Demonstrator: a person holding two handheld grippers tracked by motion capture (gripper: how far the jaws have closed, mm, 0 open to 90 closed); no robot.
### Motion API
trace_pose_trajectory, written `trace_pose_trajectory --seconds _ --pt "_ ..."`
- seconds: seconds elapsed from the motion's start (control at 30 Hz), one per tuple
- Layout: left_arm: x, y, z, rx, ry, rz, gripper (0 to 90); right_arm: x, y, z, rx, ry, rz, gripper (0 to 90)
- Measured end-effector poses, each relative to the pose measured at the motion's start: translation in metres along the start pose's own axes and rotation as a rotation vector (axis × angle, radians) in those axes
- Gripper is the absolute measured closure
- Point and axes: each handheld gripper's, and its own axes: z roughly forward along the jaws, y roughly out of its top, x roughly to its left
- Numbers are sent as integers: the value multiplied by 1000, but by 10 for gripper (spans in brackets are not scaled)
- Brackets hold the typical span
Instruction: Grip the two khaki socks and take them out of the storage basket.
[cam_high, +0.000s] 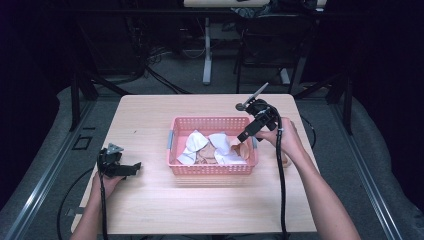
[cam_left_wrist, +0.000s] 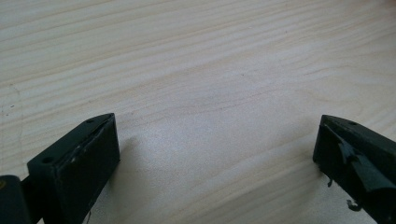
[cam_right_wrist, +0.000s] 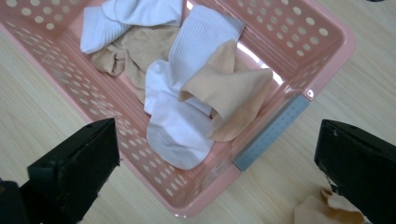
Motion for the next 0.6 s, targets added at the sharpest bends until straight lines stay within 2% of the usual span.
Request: trace_pose_trajectory --seconds 0.17,0.3,0.4,0.47,0.57,0.6 --pt "0 0 0 -1 0 0 4 6 7 9 0 3 -10 44" --pt "0 0 0 0 0 0 4 10 12 19 19 7 -13 78" --pt "0 0 0 -1 -1 0 4 11 13 30 38 11 5 143" --pt "0 0 0 0 -1 0 4 10 14 36 72 3 -5 150" --pt "0 0 0 0 -1 2 4 8 16 45 91 8 18 177" --pt "0 0 0 0 -2 2 4 7 17 46 102 8 13 185"
